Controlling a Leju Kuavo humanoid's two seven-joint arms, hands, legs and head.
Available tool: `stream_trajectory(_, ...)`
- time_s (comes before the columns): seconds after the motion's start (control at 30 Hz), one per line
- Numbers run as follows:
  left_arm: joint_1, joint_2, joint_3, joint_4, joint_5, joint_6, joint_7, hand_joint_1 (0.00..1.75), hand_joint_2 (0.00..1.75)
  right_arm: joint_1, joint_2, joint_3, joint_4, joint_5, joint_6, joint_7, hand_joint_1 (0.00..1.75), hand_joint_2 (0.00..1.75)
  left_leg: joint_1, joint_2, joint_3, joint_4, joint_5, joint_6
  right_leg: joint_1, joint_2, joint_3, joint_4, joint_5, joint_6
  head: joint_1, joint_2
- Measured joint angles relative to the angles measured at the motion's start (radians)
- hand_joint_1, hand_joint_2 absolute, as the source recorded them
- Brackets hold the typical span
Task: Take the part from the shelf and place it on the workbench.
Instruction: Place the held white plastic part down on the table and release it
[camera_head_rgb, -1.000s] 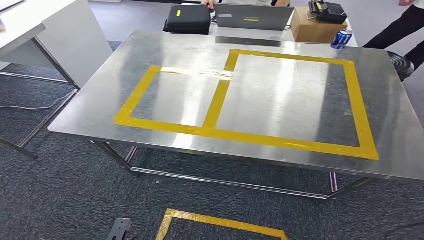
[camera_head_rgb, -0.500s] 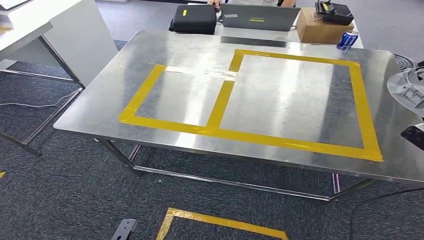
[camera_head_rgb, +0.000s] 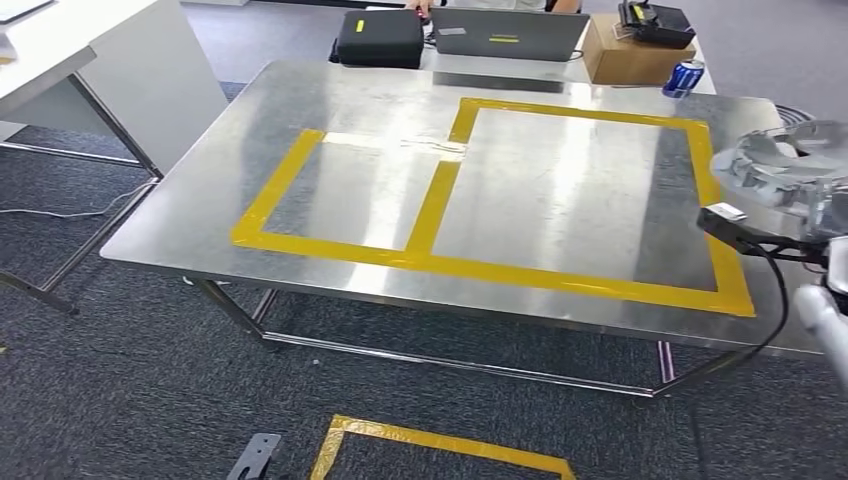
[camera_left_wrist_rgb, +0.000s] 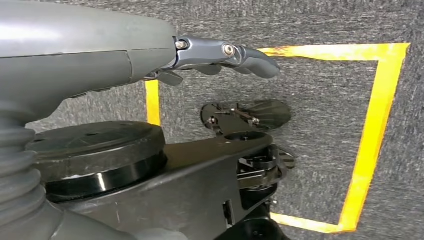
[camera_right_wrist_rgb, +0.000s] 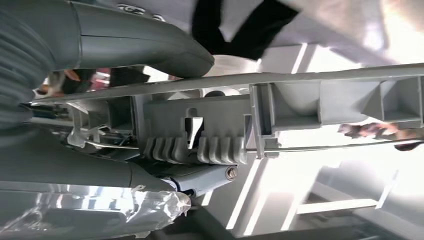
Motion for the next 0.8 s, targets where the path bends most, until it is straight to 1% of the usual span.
stream_trajectory(0.07,-0.001,0.0,-0.003,0.0,-0.004,0.004,0.005,0.0,1.75,-0.056,0.07,0.045,0.103,0.019,-0.009,0.01,1.75,1.75,0.002,-0.001,-0.001,0.0,0.001,-0.001,0.001,-0.001,-0.001,0.0,0.001,-0.001,0.0,0.0)
stream_trajectory(0.17,0.0,0.0,-0.006,0.0,-0.009,0.004,0.006,0.0,1.75,-0.109,0.16,0.086,0.208,0.018,-0.009,0.004,1.75,1.75,0.003,-0.003,-0.003,0.0,0.003,-0.003,0.003,-0.005,-0.002,0.001,0.001,-0.002,0.0,0.0)
stream_trajectory(0.27,0.0,0.001,-0.01,0.0,-0.018,0.002,0.006,0.0,1.75,-0.15,0.244,0.109,0.28,0.011,-0.008,-0.009,1.75,1.75,0.005,-0.004,-0.005,-0.001,0.004,-0.004,0.004,-0.005,-0.004,0.001,0.002,-0.002,0.0,0.0)
stream_trajectory(0.37,0.0,0.0,-0.011,0.0,-0.022,0.0,0.006,0.0,1.75,-0.181,0.309,0.127,0.324,0.01,-0.008,-0.019,1.75,1.75,0.005,-0.004,-0.006,-0.001,0.004,-0.005,0.004,-0.004,-0.006,0.001,0.002,-0.003,0.0,0.0)
stream_trajectory(0.67,-0.001,0.001,-0.028,0.0,-0.065,0.008,0.004,0.0,1.75,-0.244,0.448,0.175,0.39,0.021,-0.003,-0.066,1.75,1.75,0.005,-0.004,-0.007,-0.001,0.005,-0.005,0.005,-0.004,-0.007,0.001,0.002,-0.005,0.0,0.0)
stream_trajectory(0.8,-0.003,0.001,-0.04,0.0,-0.074,0.014,0.004,0.0,1.75,-0.262,0.485,0.192,0.405,0.024,0.0,-0.068,1.75,1.75,0.005,-0.004,-0.007,-0.001,0.005,-0.005,0.005,-0.006,-0.007,0.001,0.002,-0.005,0.0,0.0)
